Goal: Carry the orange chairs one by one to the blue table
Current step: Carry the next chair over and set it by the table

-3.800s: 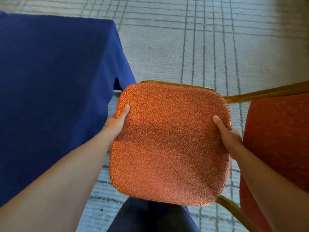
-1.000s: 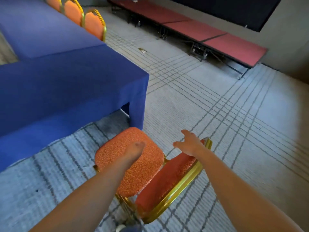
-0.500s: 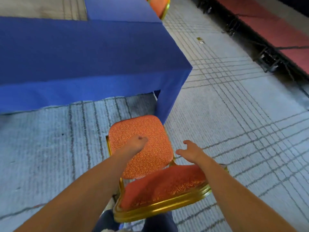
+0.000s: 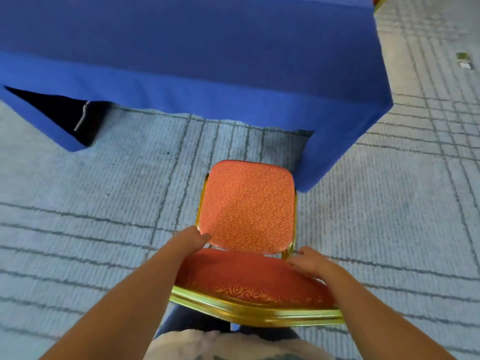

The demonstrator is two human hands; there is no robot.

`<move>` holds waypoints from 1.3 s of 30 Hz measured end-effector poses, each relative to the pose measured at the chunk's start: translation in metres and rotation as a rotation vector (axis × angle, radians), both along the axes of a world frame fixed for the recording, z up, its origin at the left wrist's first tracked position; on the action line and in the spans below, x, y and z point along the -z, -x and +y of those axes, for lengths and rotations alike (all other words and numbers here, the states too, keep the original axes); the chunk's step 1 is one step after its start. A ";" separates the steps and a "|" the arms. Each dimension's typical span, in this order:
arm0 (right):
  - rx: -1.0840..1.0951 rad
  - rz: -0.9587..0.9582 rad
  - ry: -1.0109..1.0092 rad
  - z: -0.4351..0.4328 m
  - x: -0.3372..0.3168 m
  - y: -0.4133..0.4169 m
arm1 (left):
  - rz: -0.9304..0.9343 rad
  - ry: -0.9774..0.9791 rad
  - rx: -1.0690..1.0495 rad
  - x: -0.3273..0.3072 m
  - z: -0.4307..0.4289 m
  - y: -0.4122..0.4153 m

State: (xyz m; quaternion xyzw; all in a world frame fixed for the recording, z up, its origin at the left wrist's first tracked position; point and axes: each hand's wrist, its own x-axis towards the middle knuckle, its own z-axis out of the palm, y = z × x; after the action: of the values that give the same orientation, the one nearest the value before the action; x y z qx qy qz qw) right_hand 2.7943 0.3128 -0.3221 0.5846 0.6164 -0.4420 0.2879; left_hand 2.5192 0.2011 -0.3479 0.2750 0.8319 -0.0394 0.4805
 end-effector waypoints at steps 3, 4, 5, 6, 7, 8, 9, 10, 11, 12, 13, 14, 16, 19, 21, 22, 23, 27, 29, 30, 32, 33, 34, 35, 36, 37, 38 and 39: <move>0.014 -0.024 0.059 -0.002 0.015 -0.005 | 0.022 0.077 0.024 0.006 -0.006 -0.002; 0.017 -0.039 0.082 -0.002 0.020 -0.007 | 0.015 0.093 0.037 0.008 -0.006 -0.004; 0.015 -0.049 0.096 -0.002 0.022 -0.007 | 0.009 0.099 0.057 0.010 -0.005 -0.004; 0.011 -0.060 0.111 -0.002 0.024 -0.008 | 0.002 0.105 0.077 0.011 -0.004 -0.004; 0.020 -0.067 0.125 -0.002 0.025 -0.008 | -0.010 0.124 0.100 0.013 -0.002 -0.005; 0.024 -0.073 0.141 -0.001 0.029 -0.009 | -0.025 0.150 0.124 0.015 -0.001 -0.007; 0.027 -0.077 0.156 0.001 0.032 -0.009 | -0.033 0.172 0.150 0.016 0.001 -0.006; 0.024 -0.085 0.168 0.003 0.035 -0.009 | -0.037 0.194 0.174 0.018 0.004 -0.006; 0.018 -0.093 0.182 0.005 0.038 -0.009 | -0.038 0.214 0.198 0.020 0.005 -0.006; 0.011 -0.103 0.198 0.007 0.041 -0.010 | -0.044 0.233 0.214 0.021 0.006 -0.005; 0.012 -0.118 0.218 0.009 0.043 -0.010 | -0.050 0.249 0.231 0.023 0.006 -0.003; 0.014 -0.131 0.236 0.012 0.044 -0.010 | -0.050 0.267 0.248 0.026 0.006 -0.001; 0.034 -0.165 0.278 0.017 0.046 -0.009 | -0.049 0.300 0.272 0.030 0.005 0.006; 0.106 -0.210 0.362 0.019 0.053 -0.010 | -0.052 0.352 0.277 0.039 0.000 0.016; 0.161 -0.223 0.433 0.019 0.059 -0.009 | -0.049 0.371 0.272 0.041 -0.001 0.021; 0.174 -0.228 0.464 0.020 0.060 -0.008 | -0.039 0.377 0.270 0.039 -0.001 0.023; 0.178 -0.233 0.488 0.020 0.060 -0.006 | -0.031 0.388 0.267 0.038 0.000 0.025; 0.109 -0.314 0.526 0.023 0.055 0.004 | -0.078 0.514 0.220 0.033 0.001 0.032; 0.082 -0.349 0.525 0.024 0.053 0.006 | -0.122 0.561 0.195 0.029 0.004 0.032; 0.079 -0.362 0.524 0.024 0.052 0.007 | -0.134 0.572 0.196 0.028 0.005 0.032; 0.078 -0.368 0.513 0.024 0.050 0.007 | -0.143 0.588 0.205 0.025 0.007 0.033; 0.080 -0.369 0.510 0.023 0.051 0.007 | -0.140 0.592 0.207 0.024 0.008 0.034; 0.082 -0.372 0.506 0.021 0.051 0.006 | -0.139 0.597 0.209 0.023 0.007 0.035; 0.084 -0.369 0.507 0.020 0.052 0.005 | -0.135 0.600 0.210 0.022 0.007 0.036; 0.088 -0.364 0.507 0.018 0.053 0.004 | -0.134 0.604 0.212 0.021 0.006 0.037; 0.096 -0.356 0.510 0.017 0.054 0.003 | -0.136 0.609 0.215 0.020 0.006 0.037; 0.106 -0.350 0.511 0.016 0.054 0.002 | -0.137 0.609 0.221 0.021 0.005 0.038; 0.114 -0.341 0.507 0.016 0.055 0.001 | -0.137 0.605 0.226 0.021 0.004 0.039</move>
State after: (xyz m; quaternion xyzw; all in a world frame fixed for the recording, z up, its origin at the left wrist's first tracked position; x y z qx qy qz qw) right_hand 2.7931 0.3285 -0.3770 0.5936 0.3955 -0.4927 0.4985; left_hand 2.4807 0.2054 -0.3690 0.2124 0.7126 -0.3191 0.5876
